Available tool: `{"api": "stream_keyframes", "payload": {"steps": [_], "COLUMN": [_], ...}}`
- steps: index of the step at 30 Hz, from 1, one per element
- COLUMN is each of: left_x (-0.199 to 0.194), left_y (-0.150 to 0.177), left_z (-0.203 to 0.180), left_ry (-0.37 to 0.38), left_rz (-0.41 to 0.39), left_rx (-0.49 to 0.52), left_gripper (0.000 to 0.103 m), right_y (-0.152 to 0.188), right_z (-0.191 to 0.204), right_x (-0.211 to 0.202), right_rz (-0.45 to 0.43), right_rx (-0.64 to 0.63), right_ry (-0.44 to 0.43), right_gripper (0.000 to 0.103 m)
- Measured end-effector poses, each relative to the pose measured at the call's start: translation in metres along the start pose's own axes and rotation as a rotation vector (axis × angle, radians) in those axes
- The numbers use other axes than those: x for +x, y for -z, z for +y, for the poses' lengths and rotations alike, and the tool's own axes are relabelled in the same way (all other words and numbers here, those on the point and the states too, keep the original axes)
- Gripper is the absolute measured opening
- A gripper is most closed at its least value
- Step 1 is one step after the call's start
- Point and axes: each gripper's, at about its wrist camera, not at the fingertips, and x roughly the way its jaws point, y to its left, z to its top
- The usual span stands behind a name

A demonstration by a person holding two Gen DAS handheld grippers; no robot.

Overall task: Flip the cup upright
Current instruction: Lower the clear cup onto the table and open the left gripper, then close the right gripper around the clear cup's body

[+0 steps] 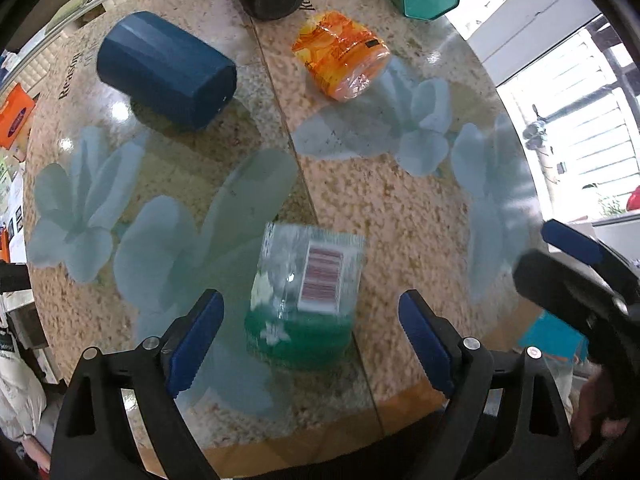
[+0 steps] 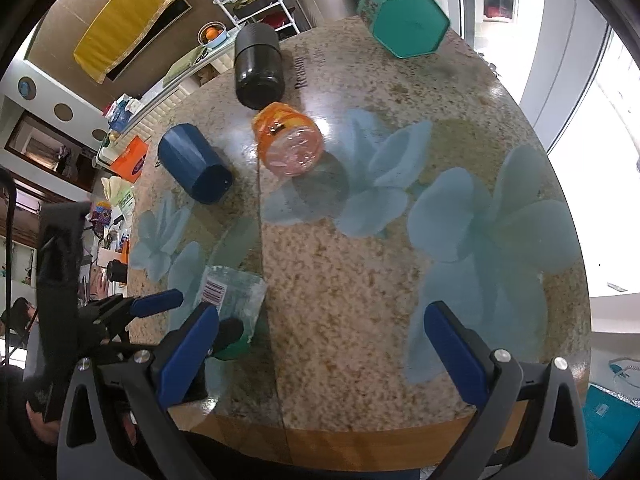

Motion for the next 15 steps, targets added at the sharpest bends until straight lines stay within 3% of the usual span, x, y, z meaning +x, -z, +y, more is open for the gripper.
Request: {"api": "stream_keyframes", "payload": {"steps": [8, 15], "left_x": [-0.032, -0.036], "left_y": [0.032, 0.047], "left_z": [0.032, 0.069], "left_ry": [0.006, -0.015], "left_rz": [-0.016, 0.002], "left_rx": [0.021, -0.005], "left_gripper": [0.091, 0.091], "right_y": [-0.002, -0.006], "right_z": [0.03, 0.054], "right_x": [0.019, 0.046], "right_rz": [0.045, 0.112], "right_rx": [0.004, 0.045], "right_ry": [-0.007, -0.041], "right_gripper": [0.103, 0.103]}}
